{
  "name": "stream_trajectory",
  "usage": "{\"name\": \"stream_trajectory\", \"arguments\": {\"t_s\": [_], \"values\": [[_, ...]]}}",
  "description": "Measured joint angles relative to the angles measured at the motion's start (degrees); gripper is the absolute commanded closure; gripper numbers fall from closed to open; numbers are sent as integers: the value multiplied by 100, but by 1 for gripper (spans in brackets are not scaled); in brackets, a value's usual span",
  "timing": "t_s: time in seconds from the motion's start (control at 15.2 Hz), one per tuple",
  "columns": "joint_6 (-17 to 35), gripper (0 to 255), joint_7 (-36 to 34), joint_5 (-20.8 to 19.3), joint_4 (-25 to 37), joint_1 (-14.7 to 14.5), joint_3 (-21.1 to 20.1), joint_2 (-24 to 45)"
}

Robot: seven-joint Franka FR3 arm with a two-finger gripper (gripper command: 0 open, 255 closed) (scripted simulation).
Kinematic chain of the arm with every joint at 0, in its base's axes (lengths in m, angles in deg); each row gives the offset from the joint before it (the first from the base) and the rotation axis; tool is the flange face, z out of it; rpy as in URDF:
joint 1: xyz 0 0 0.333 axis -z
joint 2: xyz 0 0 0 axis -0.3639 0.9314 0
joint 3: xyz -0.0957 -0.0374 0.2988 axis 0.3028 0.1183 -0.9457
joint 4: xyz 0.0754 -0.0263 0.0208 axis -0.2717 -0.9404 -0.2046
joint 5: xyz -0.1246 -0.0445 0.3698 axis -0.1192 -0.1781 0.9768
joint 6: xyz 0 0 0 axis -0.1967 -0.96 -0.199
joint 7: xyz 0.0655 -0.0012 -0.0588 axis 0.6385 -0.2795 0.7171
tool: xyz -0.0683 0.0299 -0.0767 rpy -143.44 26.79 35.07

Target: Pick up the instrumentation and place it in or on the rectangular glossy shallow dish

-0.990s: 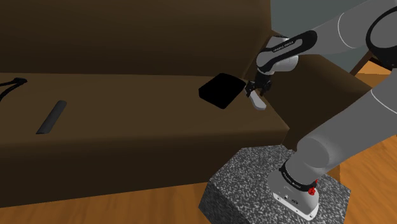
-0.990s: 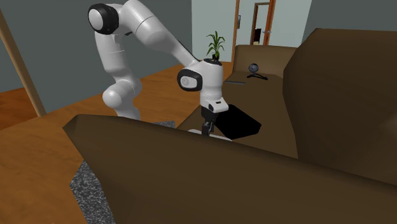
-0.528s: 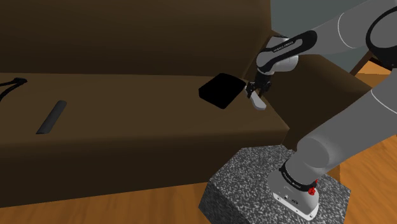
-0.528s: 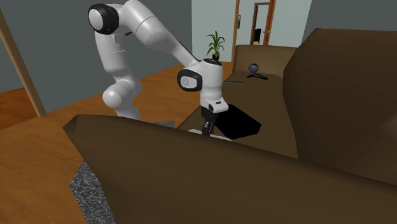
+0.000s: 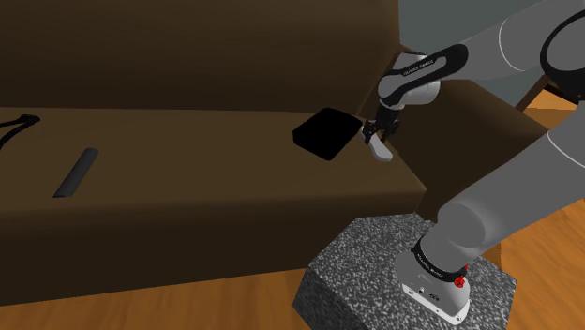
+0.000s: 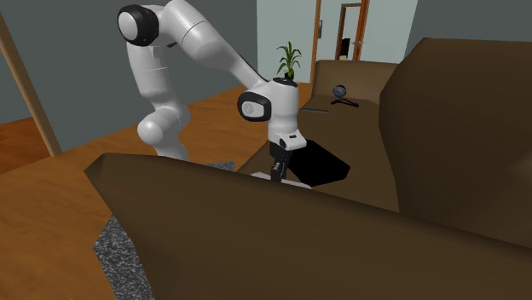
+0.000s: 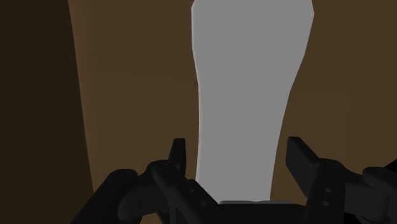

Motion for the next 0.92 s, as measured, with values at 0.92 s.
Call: {"name": "stream_trajectory", "arguments": {"t_s": [0.92], "values": [[-1119,255,-107,-125,501,13,-60,-622]]}}
